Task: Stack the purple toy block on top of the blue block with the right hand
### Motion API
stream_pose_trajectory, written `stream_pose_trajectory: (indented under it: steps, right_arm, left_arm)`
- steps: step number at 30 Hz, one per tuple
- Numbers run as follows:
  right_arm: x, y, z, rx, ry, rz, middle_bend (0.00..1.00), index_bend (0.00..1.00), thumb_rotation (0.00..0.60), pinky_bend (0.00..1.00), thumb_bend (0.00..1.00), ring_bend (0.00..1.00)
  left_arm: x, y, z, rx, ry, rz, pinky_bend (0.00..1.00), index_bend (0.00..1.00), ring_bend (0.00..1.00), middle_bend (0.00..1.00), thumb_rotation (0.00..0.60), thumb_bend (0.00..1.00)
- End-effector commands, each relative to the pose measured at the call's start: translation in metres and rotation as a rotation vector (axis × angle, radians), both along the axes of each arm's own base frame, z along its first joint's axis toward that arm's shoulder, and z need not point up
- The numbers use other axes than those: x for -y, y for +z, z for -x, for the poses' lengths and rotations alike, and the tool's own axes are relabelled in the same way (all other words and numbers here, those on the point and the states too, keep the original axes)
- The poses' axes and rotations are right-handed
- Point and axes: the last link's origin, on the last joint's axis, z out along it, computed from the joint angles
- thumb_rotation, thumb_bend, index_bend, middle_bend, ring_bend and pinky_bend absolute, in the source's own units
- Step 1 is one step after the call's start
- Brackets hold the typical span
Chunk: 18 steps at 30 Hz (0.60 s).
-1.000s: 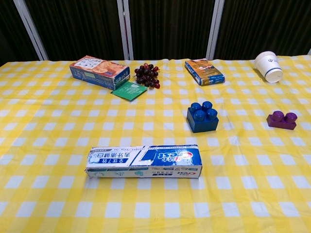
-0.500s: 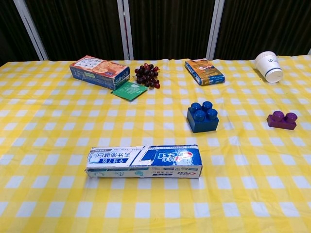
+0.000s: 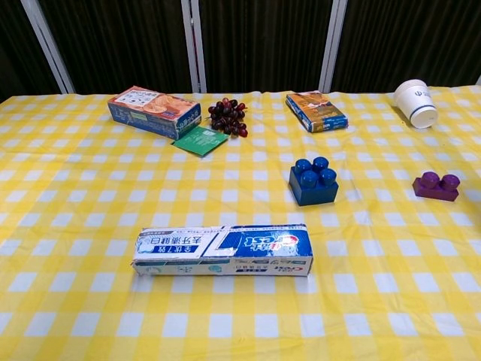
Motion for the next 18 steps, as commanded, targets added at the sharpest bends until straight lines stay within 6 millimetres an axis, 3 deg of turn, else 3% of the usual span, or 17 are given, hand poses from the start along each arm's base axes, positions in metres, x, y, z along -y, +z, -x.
stream_pose_trajectory:
  steps: [1, 9, 18]
  right_arm:
    - [0.029, -0.013, 0.000, -0.023, -0.027, -0.025, 0.00, 0.17, 0.600, 0.00, 0.39, 0.00]
    - [0.061, -0.041, 0.010, -0.057, -0.078, -0.077, 0.00, 0.19, 0.600, 0.00, 0.39, 0.00]
    - [0.067, -0.060, 0.017, -0.068, -0.093, -0.111, 0.00, 0.24, 0.600, 0.00, 0.39, 0.00]
  left_arm:
    - [-0.001, 0.001, 0.001, -0.002, 0.009, -0.009, 0.05, 0.15, 0.00, 0.00, 0.600, 0.32]
    - [-0.005, 0.001, 0.007, -0.021, 0.040, -0.022, 0.05, 0.15, 0.00, 0.00, 0.600, 0.32]
    - [-0.008, -0.002, 0.008, -0.033, 0.051, -0.014, 0.05, 0.15, 0.00, 0.00, 0.600, 0.31]
